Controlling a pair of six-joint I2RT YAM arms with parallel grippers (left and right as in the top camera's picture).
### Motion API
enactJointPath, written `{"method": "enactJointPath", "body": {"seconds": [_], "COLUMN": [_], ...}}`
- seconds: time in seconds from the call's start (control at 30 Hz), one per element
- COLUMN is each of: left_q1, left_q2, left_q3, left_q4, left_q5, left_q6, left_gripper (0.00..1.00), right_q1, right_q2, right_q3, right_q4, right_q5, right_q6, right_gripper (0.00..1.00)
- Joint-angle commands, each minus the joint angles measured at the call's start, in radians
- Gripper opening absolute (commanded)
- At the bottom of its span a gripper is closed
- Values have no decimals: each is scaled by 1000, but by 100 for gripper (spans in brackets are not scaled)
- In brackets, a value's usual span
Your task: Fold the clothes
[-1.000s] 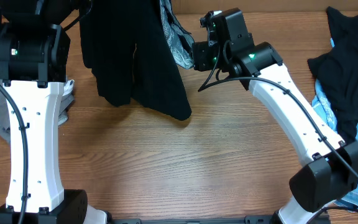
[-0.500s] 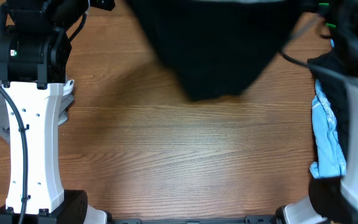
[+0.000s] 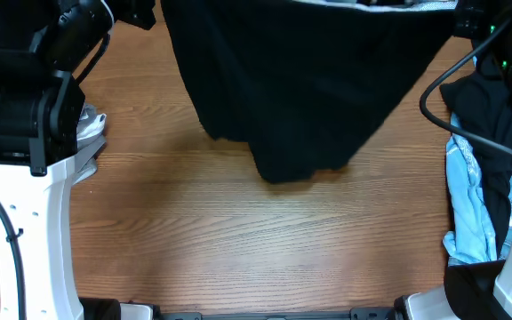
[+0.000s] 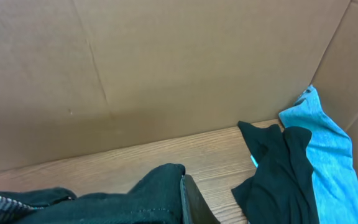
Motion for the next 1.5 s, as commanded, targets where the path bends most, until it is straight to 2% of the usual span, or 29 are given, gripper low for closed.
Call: {"method": "enactJointPath", "body": {"seconds": [0.0,0.17,0.3,0.33,0.37,0.4,0.47,0.53,0.6,0.73,0.87,0.97,1.03,1.13,1.23,1.47], "left_q1": [11,11,11,11,11,11,11,11,11,11,-42,-179,-264,-347,-431,-615], "left_q2": [-18,-22,-22,-22,-22,-22,-22,-22,-22,-21,3,74,141,267,428,684], "left_q3": [27,27,27,27,27,27,27,27,27,27,26,26,26,26,26,26], "left_q4": [-35,-226,-477,-533,-596,-638,-713,-755,-756,-739,-712,-699,-687,-643,-567,-431], "left_q5": [47,288,309,304,288,264,237,232,208,126,107,-41,-91,-138,-141,-234], "left_q6": [-11,-103,-108,-104,-103,-97,-77,-77,-77,-52,47,113,129,128,185,209], "left_gripper": [4,4,4,8,23,23,41,50,52,51,47,48,51,50,45,47], "right_q1": [-8,-8,-8,-8,-8,-8,-8,-8,-8,-8,-8,-22,-47,-118,-204,-294], "right_q2": [-6,89,192,203,210,212,212,212,212,212,212,209,209,209,209,209], "right_q3": [7,7,7,7,6,5,5,5,5,5,5,-44,-95,-230,-411,-831], "right_q4": [5,30,53,52,47,42,24,-16,-77,-244,-383,-383,-382,-368,-274,-8], "right_q5": [-43,-286,-306,-306,-306,-306,-307,-306,-306,-306,-293,-246,-247,-306,-417,-621], "right_q6": [-7,-79,-79,-79,-79,-79,-100,-113,-113,-113,-100,-49,-12,5,5,-29], "right_gripper": [4,4,4,4,4,4,4,8,28,46,49,56,56,56,56,56]}}
